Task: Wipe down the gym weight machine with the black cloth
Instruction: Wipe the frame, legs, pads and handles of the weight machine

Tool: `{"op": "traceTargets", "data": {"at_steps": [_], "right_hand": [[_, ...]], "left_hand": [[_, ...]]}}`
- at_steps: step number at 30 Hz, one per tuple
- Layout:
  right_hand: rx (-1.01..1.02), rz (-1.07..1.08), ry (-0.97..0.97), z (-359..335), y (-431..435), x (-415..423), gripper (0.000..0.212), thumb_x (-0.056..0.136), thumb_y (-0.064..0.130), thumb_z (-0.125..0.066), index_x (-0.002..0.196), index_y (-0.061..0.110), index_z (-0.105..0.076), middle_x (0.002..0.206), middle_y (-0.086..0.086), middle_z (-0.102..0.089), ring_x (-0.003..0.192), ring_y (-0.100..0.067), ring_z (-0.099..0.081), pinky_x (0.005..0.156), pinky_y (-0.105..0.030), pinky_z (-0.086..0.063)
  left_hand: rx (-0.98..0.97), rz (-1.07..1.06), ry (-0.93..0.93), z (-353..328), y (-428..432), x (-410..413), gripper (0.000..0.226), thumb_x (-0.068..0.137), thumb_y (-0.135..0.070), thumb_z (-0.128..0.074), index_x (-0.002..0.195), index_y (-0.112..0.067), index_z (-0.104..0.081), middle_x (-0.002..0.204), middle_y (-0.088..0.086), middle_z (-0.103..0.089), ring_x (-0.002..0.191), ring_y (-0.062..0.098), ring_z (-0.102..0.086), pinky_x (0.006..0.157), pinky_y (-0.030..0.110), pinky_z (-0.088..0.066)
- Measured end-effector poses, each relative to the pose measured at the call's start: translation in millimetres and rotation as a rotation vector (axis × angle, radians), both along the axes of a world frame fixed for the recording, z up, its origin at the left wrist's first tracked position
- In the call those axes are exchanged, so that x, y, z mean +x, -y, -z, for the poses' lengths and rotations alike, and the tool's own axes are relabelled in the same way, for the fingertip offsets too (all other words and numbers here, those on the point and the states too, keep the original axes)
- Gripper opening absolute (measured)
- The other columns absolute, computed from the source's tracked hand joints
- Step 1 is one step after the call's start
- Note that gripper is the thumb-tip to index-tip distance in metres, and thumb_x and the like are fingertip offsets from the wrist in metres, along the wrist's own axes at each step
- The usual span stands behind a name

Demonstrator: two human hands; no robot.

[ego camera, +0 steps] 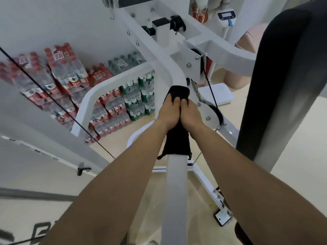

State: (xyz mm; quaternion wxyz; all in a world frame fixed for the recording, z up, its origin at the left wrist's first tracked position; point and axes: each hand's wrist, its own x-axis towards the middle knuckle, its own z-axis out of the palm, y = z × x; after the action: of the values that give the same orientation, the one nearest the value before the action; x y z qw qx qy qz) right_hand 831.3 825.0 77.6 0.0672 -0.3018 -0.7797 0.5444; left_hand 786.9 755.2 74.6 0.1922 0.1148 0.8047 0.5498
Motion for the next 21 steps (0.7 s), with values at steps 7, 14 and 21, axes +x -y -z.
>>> {"op": "traceTargets", "data": {"at_steps": [7, 14, 21], "right_hand": [[-0.098, 0.025, -0.05, 2.9, -7.9, -16.9, 0.045, 0.105, 0.035, -0.031, 0.135, 0.013, -0.055, 0.126, -0.012, -0.063, 0.114, -0.03, -0.06, 0.104, -0.048, -0.046], [-0.08, -0.002, -0.065, 6.0, 44.2, 79.6, 0.042, 0.108, 0.03, -0.029, 0.145, 0.016, -0.043, 0.135, -0.01, -0.057, 0.119, -0.029, -0.056, 0.096, -0.034, -0.042], [-0.134, -0.054, -0.089, 5.2, 100.4, 186.5, 0.042, 0.108, 0.025, -0.031, 0.149, 0.016, -0.032, 0.128, -0.005, -0.056, 0.106, -0.021, -0.056, 0.088, -0.028, -0.039]], "left_hand": [[-0.02, 0.012, -0.004, -5.2, -8.5, -18.0, 0.036, 0.106, -0.026, -0.036, 0.132, -0.009, -0.052, 0.127, 0.012, -0.061, 0.115, 0.028, -0.057, 0.094, 0.033, -0.041], [0.029, 0.028, 0.045, -2.5, 50.1, 84.1, 0.036, 0.107, -0.026, -0.035, 0.14, -0.018, -0.048, 0.125, 0.003, -0.06, 0.112, 0.021, -0.057, 0.095, 0.033, -0.042], [0.023, -0.004, 0.083, 5.9, 109.6, 192.1, 0.043, 0.107, -0.034, -0.034, 0.149, -0.027, -0.041, 0.139, 0.001, -0.057, 0.123, 0.02, -0.055, 0.108, 0.037, -0.042]]}}
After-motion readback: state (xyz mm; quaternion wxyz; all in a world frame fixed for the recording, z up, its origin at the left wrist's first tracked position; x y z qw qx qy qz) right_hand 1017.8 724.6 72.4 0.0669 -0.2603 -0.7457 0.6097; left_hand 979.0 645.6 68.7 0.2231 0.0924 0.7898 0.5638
